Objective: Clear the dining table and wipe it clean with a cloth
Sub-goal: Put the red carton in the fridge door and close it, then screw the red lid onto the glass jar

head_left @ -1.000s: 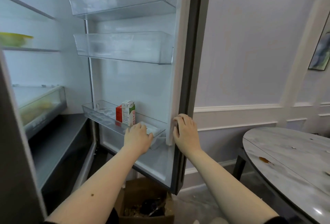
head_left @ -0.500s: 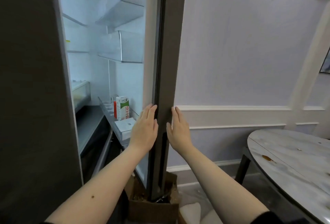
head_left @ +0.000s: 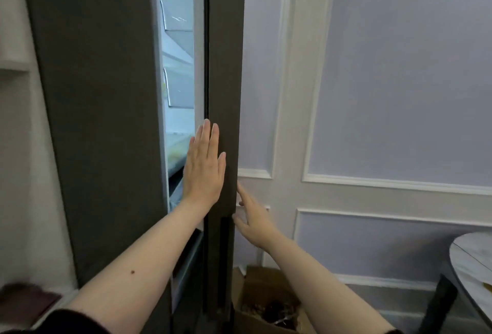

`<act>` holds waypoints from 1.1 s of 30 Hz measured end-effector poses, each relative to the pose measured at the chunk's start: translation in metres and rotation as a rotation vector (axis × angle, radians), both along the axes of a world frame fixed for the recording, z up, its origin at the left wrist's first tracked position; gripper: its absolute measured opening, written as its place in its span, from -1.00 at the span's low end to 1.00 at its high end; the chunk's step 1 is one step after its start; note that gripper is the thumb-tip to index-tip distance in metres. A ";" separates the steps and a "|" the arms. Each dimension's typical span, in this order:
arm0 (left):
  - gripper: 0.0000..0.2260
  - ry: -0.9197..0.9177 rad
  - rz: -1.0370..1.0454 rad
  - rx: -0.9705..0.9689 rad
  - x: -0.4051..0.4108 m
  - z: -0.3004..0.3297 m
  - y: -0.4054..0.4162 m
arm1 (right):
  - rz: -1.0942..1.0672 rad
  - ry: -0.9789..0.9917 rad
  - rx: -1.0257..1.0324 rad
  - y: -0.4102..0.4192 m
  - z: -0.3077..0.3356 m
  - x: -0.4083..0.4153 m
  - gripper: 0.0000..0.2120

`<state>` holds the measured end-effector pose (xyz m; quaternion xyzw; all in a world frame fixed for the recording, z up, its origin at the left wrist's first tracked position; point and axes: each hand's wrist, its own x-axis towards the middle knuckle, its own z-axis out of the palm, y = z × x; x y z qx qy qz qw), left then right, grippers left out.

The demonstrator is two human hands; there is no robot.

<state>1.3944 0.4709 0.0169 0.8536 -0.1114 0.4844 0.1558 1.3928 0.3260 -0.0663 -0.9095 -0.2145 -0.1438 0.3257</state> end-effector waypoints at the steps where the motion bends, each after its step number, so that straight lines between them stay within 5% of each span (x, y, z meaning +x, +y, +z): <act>1: -0.50 0.006 0.012 0.005 0.000 0.002 0.006 | 0.023 0.004 0.018 0.007 0.000 0.001 -0.25; 13: -0.36 0.071 0.371 0.177 0.004 0.009 0.055 | 0.197 0.035 -0.037 0.071 0.002 0.023 -0.16; 24: -0.34 0.117 0.251 0.074 0.011 0.007 0.053 | 0.176 0.030 -0.064 0.069 -0.002 0.029 -0.11; 33: -0.40 0.126 0.106 -0.020 0.001 -0.004 0.044 | 0.045 0.044 0.074 0.066 0.007 0.011 -0.37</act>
